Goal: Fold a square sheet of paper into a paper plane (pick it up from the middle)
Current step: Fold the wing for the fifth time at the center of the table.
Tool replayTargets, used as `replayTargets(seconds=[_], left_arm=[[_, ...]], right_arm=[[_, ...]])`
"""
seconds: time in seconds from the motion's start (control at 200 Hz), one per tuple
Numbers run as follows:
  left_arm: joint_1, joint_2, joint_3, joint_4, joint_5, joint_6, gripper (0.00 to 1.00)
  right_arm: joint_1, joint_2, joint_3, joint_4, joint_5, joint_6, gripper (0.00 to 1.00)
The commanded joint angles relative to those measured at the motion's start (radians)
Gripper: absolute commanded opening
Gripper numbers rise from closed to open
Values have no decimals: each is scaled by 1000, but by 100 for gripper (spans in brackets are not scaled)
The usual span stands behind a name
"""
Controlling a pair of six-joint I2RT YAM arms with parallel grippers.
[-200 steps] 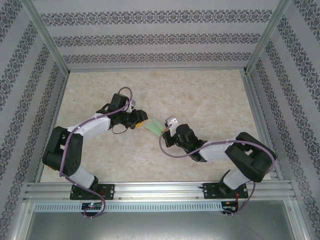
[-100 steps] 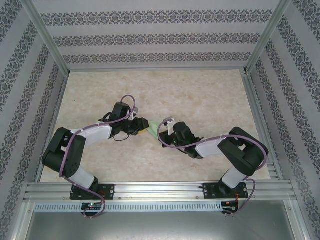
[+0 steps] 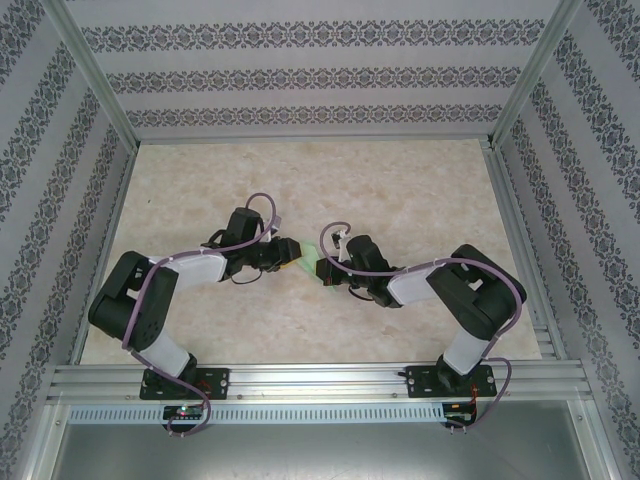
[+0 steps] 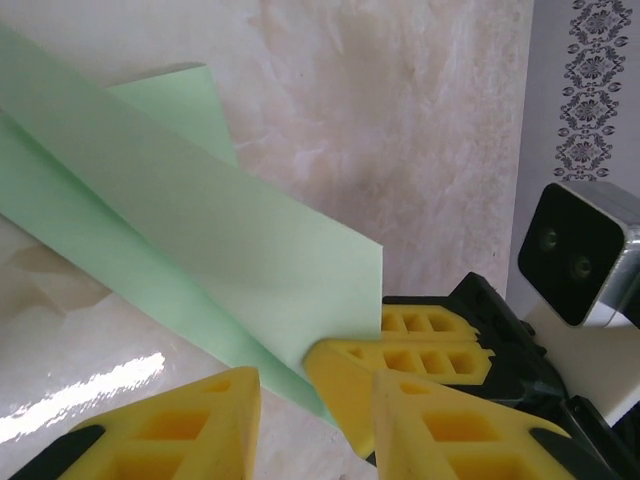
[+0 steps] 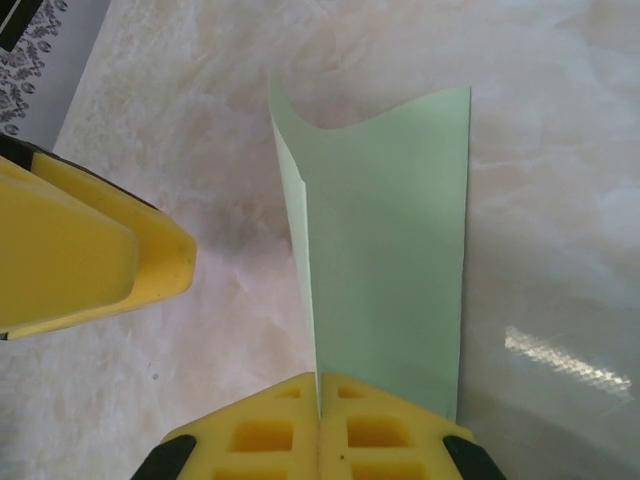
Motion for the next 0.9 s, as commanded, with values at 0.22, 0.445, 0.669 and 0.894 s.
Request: replayTargets(seconds=[0.22,0.445,0.669,0.894], left_arm=[[-27,61,6,92,30,14,33],[-32,91,12,102,37,18,32],[-36,119,23,108,46,18,31],[-39,151,35,124,59,13,29]], right_arm=[[-15,48,36,23,-100,89,0],[-27,81,41,15,-116,111,0],[-31,106,44,14,-124,120,0],[-37,107,44,1,-122,125,0]])
